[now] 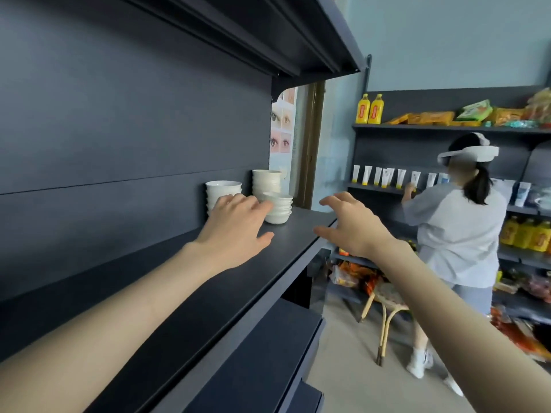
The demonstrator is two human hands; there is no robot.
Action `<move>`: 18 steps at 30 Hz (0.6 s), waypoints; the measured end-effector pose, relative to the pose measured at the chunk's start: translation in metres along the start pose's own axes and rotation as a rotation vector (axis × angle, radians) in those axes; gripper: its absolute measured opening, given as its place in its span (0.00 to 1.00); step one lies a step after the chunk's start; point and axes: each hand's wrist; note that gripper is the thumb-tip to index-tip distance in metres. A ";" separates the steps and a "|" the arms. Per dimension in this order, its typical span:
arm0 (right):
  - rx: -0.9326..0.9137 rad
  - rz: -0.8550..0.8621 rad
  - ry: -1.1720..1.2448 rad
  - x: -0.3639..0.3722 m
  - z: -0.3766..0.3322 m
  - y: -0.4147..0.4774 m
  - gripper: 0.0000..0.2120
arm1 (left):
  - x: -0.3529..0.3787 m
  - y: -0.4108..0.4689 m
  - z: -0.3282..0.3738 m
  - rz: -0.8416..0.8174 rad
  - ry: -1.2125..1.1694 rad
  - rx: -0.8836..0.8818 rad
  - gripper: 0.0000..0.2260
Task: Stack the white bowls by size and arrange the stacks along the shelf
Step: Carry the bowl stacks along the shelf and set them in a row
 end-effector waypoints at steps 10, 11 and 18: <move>-0.151 -0.045 0.044 0.016 0.121 0.206 0.26 | 0.066 0.187 -0.001 -0.022 -0.026 -0.183 0.19; -0.169 -0.039 0.056 0.020 0.130 0.225 0.26 | 0.074 0.202 -0.003 -0.020 -0.028 -0.204 0.19; -0.270 -0.074 0.111 0.055 0.180 0.349 0.28 | 0.132 0.309 -0.012 -0.029 -0.011 -0.271 0.21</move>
Point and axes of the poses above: each hand's wrist, its own y-axis towards the middle knuckle, its own x-axis out of the palm, z = x × y, and after that the axes turned 14 degrees about -z, right-handed
